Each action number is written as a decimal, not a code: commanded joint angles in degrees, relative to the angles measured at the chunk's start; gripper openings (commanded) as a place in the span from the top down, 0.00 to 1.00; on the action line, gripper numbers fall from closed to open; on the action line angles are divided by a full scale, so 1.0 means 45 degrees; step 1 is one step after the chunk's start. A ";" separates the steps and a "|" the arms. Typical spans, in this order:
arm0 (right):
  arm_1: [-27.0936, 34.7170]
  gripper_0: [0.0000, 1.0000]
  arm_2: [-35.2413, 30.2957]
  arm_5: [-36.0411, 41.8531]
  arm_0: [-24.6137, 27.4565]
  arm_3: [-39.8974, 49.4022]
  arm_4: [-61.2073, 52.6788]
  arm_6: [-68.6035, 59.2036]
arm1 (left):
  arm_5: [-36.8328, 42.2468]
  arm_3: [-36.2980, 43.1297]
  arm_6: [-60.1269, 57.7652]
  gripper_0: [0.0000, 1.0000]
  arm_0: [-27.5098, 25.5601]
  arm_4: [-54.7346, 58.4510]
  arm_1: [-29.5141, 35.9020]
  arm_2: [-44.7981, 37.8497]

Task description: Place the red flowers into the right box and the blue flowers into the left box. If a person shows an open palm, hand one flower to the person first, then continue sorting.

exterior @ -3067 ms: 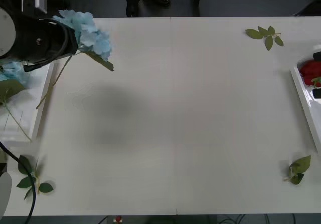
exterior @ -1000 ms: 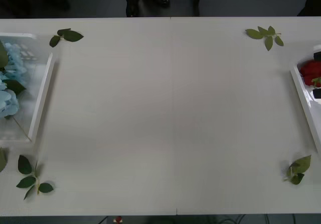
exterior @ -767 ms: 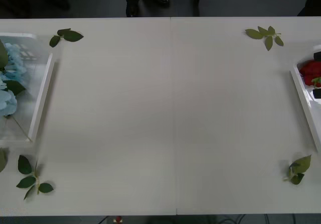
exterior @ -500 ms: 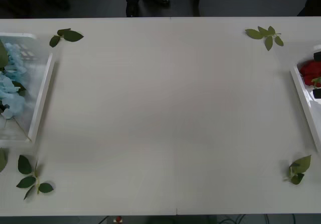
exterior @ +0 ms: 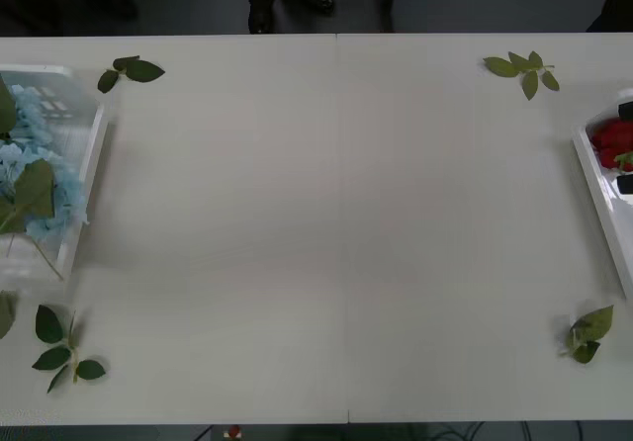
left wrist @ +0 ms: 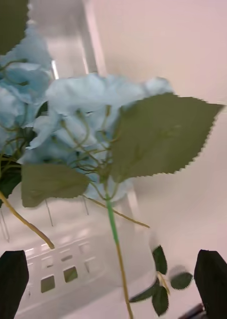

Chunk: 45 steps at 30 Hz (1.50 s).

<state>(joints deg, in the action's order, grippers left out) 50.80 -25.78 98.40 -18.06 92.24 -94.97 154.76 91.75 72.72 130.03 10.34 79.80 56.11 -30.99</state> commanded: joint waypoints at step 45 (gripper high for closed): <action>0.0488 0.00 -0.0229 -0.0012 -0.0127 0.0167 -0.0126 0.0052 | -0.2402 0.4659 -0.2294 0.04 0.4891 0.6798 -0.1238 0.7140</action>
<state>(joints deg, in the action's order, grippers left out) 50.80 -25.78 98.40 -18.06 92.23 -94.98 154.76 80.22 93.34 114.90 30.80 110.57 50.76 1.93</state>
